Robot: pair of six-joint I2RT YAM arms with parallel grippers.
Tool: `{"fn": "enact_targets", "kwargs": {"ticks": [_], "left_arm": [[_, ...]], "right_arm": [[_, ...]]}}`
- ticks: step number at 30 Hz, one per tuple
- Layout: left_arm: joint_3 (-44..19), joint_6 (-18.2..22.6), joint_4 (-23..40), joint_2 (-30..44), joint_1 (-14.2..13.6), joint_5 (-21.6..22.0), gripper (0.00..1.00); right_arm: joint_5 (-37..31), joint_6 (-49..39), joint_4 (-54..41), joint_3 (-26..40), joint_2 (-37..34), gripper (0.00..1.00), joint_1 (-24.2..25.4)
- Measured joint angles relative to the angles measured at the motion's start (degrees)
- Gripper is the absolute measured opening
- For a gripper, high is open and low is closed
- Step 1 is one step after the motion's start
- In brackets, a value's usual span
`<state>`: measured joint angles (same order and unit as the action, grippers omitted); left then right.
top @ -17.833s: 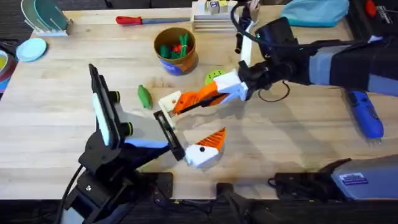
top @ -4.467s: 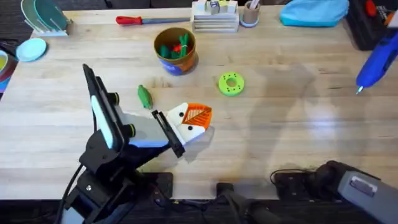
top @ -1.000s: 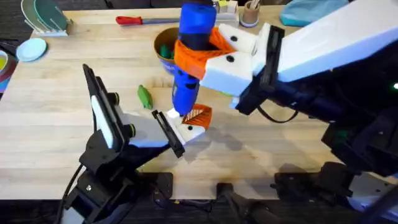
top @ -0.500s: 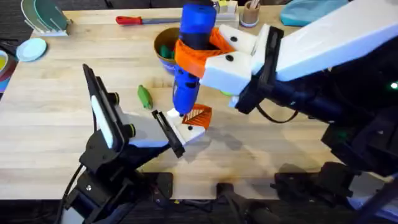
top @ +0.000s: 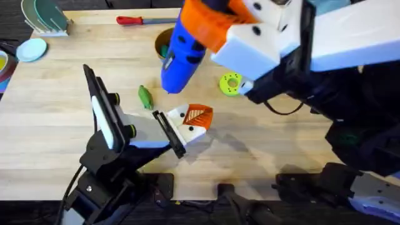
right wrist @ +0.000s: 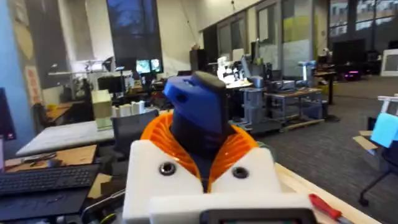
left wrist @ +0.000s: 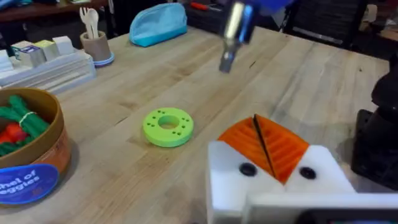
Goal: Pick up the gripper from the table and insert it into the empty holder that is missing its gripper. Then pick up a screw, insert it into the mounting hole, and use the screwdriver to tighten it. Finally, clean up the table by picking up the vegetable and placing it into the bucket.
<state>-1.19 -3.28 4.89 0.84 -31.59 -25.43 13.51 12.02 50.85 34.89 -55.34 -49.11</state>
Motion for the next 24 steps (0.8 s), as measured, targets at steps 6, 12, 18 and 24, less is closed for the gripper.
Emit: {"fn": "enact_targets", "kwargs": {"ticks": [6,12,18,24], "left_arm": [[0.00,0.01,0.00,0.00,0.00,0.00,0.007],[0.00,0.01,0.00,0.00,0.00,0.00,0.007],[0.00,-0.01,0.00,0.00,0.00,0.02,0.007],[0.00,0.01,0.00,0.00,0.00,0.00,0.007]], "right_arm": [[-6.88,-9.19,-10.78,0.00,0.18,0.018,5.72],[-22.28,-31.55,-27.20,-0.02,-0.26,0.018,17.15],[-36.26,-51.47,-37.52,-0.02,-4.21,0.018,33.69],[-41.06,-58.65,-37.77,-0.02,-12.28,0.018,48.77]]}}
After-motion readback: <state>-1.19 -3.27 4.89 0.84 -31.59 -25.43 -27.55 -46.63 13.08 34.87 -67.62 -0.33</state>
